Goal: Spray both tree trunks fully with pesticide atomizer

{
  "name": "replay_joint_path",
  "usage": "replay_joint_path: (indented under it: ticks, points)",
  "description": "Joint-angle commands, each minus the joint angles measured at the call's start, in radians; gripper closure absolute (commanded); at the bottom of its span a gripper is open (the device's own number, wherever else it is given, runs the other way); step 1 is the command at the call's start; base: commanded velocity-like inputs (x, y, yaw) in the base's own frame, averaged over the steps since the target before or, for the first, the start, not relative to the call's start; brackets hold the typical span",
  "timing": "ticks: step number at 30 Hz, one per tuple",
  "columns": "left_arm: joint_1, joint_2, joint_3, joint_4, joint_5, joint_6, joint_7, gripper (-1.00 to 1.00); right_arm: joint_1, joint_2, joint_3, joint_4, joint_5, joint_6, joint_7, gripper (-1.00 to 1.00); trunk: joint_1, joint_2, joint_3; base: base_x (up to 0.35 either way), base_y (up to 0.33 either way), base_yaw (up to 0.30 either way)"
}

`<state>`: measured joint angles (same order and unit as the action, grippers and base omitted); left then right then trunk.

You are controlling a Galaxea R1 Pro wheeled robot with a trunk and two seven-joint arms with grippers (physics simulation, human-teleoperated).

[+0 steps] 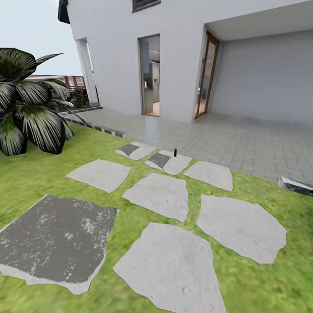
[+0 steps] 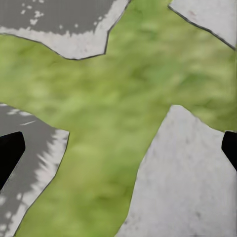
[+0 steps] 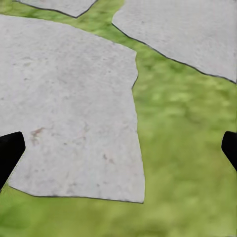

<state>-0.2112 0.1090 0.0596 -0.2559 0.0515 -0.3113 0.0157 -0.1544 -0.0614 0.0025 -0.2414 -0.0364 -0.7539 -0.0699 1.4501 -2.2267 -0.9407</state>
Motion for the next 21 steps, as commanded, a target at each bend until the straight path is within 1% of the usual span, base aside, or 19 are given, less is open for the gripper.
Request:
replay_joint_path:
  ticks: [1,21]
  points:
    - [-0.001,0.000,0.000,0.001,0.005,-0.003,0.000,-1.00,0.000,0.000,0.001,0.001,-0.003,-0.003,0.000,-1.00,0.000,0.000,-0.001,0.339,-0.009,0.000]
    - [-0.001,0.000,0.000,0.000,0.005,-0.003,0.000,-1.00,0.000,0.000,0.001,0.001,-0.003,-0.003,0.000,-1.00,0.000,0.000,-0.001,0.339,-0.012,0.000]
